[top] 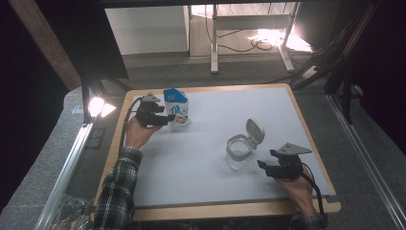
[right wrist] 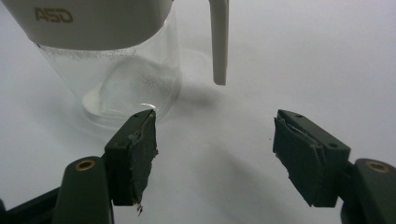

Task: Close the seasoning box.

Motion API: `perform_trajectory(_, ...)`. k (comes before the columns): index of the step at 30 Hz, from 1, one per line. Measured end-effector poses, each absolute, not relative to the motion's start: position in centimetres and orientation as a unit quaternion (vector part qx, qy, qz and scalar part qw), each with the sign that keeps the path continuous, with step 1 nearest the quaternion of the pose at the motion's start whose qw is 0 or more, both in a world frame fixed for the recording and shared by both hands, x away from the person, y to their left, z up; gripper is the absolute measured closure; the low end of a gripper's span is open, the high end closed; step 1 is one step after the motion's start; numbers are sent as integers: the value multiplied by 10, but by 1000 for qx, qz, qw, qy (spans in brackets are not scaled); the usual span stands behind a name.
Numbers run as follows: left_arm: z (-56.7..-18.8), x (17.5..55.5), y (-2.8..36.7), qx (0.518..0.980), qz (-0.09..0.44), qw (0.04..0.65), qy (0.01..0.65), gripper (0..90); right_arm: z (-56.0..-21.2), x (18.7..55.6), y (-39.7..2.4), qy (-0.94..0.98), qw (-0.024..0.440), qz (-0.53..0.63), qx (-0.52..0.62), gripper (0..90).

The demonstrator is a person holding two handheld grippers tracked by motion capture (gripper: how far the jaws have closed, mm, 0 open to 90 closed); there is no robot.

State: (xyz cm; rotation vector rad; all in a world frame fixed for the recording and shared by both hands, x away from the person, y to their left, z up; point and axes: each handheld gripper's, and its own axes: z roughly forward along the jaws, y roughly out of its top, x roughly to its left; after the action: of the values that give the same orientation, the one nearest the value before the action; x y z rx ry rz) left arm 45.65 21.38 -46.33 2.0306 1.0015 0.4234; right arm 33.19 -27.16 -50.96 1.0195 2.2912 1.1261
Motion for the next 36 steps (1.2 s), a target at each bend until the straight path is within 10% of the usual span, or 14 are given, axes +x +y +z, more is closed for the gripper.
perform_trajectory(11, -465, 474, 205, 810, 158, 423, 373, 445, -510, 331, -271, 821, 192, 400, 360, 303)
perform_trajectory(28, -464, 474, 208, 816, 162, 434, 345, 839, -511, 331, -269, 821, 190, 401, 360, 303)
perform_trajectory(36, -461, 475, 207, 815, 177, 434, 342, 770, -512, 332, -269, 822, 187, 400, 360, 303)
